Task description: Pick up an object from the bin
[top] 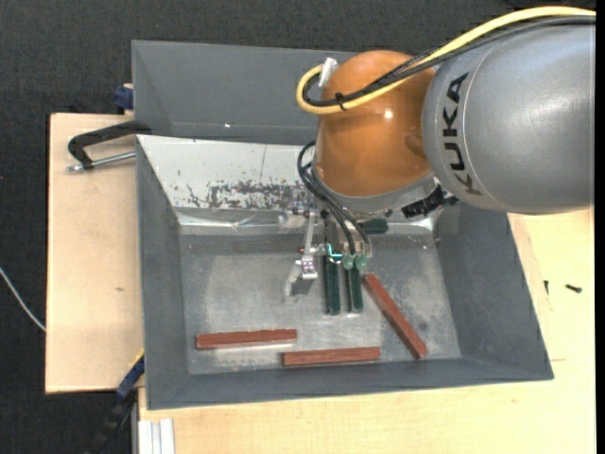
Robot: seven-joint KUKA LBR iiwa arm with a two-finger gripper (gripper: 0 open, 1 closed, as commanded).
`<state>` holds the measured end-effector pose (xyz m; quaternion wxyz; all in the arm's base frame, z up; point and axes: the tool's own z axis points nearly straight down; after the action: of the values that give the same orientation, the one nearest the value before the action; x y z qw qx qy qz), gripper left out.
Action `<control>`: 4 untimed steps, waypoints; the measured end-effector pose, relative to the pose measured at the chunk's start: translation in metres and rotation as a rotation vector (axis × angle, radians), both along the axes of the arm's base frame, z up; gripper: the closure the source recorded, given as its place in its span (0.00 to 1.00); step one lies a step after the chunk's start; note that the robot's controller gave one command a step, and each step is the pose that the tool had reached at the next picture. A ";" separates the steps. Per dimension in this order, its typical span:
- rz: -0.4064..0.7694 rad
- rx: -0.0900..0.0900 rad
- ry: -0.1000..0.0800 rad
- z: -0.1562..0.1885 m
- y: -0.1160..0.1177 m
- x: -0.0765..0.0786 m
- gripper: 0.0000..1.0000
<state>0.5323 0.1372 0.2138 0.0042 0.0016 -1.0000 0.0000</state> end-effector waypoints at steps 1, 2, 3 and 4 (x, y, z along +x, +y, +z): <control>-0.003 0.002 -0.009 0.005 -0.001 0.002 0.00; 0.270 0.002 -0.010 -0.042 0.030 -0.031 0.00; 0.514 0.003 -0.006 -0.064 0.040 -0.038 0.00; 0.551 0.003 -0.008 -0.074 0.026 -0.038 0.00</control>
Offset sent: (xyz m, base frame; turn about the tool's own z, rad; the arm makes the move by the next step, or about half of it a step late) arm -0.0393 0.0361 -0.0538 -0.3311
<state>0.4943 0.1629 0.1398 0.0001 0.2734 -0.9619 -0.0003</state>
